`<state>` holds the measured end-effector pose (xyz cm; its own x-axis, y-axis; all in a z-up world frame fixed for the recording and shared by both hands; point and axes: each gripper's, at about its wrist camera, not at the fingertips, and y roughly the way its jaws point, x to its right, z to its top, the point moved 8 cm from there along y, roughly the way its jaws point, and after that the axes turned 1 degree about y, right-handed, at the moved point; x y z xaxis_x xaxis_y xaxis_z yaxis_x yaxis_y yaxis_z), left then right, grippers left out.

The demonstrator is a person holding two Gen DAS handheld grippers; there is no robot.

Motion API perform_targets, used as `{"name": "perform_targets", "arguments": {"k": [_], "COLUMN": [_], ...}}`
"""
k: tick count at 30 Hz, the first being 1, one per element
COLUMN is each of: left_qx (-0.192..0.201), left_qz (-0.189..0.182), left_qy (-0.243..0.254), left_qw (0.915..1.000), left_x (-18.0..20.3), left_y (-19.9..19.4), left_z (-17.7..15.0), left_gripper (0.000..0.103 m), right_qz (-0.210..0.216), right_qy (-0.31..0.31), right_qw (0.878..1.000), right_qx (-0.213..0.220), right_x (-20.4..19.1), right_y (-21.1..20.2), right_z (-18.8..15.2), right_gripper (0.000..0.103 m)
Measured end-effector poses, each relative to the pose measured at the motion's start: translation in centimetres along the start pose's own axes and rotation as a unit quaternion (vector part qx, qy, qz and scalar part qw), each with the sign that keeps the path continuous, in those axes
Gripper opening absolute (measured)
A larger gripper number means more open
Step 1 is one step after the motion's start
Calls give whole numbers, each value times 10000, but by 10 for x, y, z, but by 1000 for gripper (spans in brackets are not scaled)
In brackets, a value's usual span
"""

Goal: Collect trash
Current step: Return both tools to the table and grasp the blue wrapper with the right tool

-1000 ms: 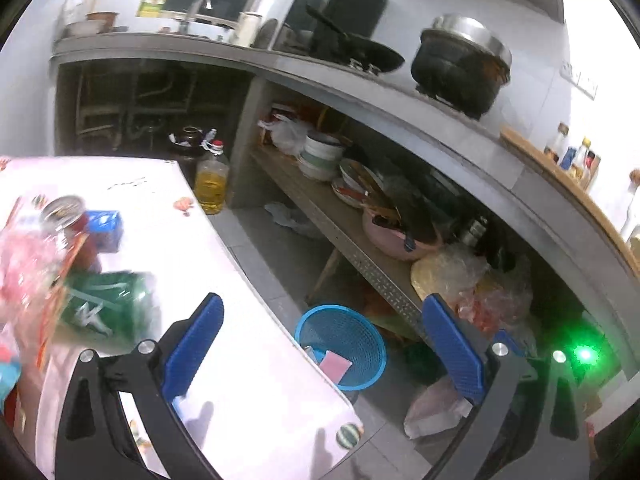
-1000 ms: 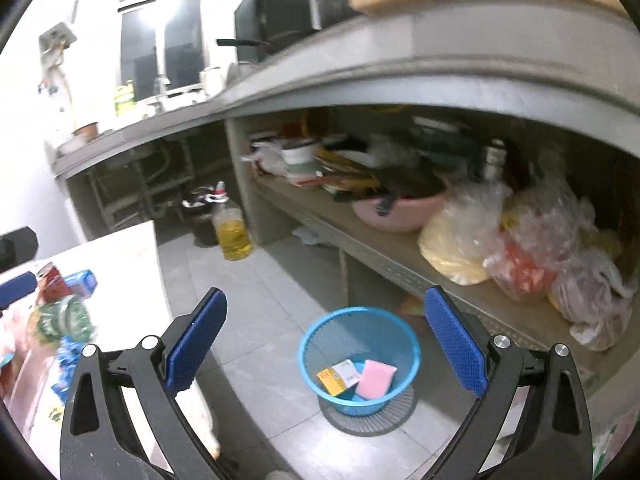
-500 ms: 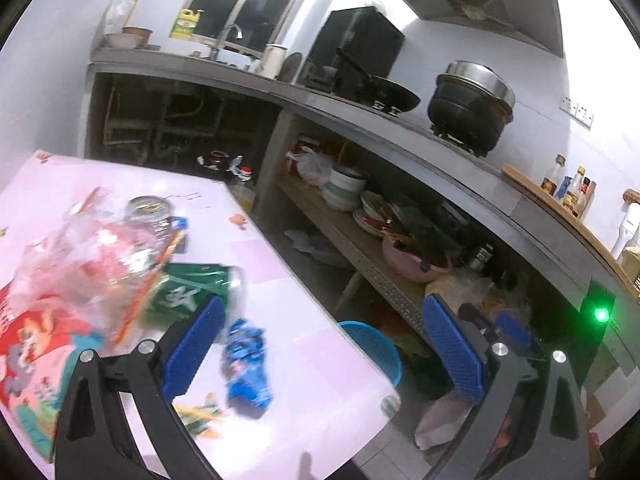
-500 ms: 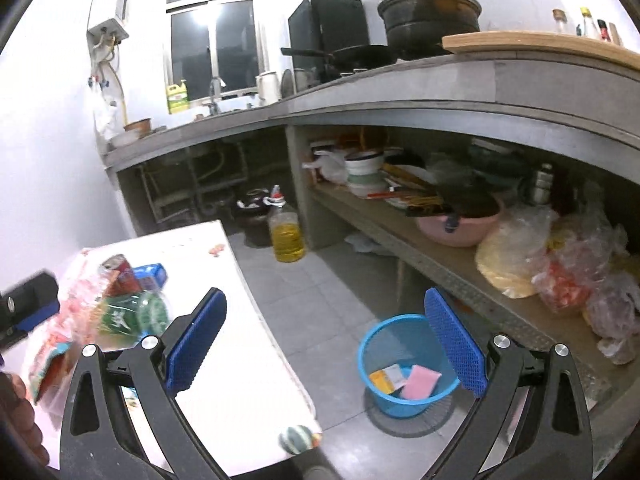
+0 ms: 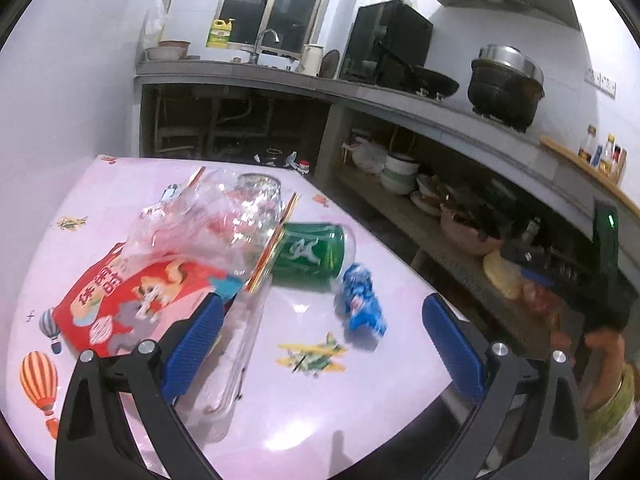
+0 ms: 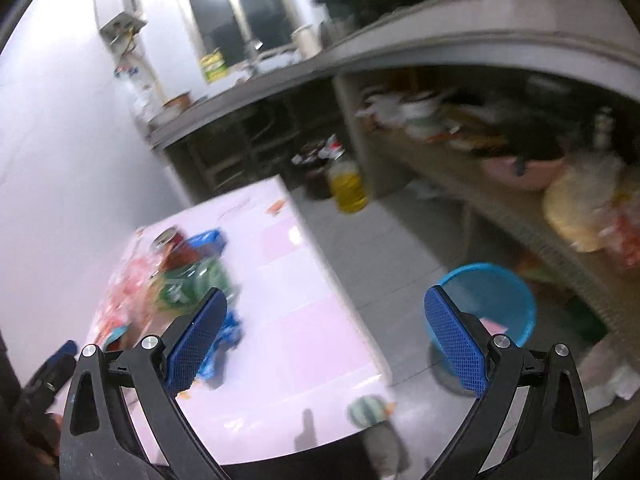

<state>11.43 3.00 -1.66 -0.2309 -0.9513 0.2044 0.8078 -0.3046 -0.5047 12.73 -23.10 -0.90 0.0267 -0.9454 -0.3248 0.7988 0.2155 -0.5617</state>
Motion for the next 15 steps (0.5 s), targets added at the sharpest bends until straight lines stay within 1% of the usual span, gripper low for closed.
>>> {"name": "perform_targets", "arguments": {"k": [3, 7, 9, 12, 15], "left_qx": [-89, -24, 2, 8, 28], "left_qz": [77, 310, 377, 427, 469], "left_qy": [111, 232, 228, 155, 117], "left_qw": [9999, 9992, 9990, 9990, 9988], "left_x": [-4, -12, -17, -24, -29], "left_y": [-1, -6, -8, -9, -10], "left_z": [-7, -10, -10, -9, -7], "left_gripper": [97, 97, 97, 97, 97], "right_qz": [296, 475, 622, 732, 768], "right_qy": [-29, -188, -249, -373, -530], "right_qw": [9984, 9944, 9909, 9855, 9813], "right_qx": [-475, -921, -1169, -1487, -1681], "right_x": [-21, -45, -60, -74, -87], "right_y": [21, 49, 65, 89, 105], "right_z": [-12, -25, -33, -43, -51], "right_gripper": [95, 93, 89, 83, 78]}}
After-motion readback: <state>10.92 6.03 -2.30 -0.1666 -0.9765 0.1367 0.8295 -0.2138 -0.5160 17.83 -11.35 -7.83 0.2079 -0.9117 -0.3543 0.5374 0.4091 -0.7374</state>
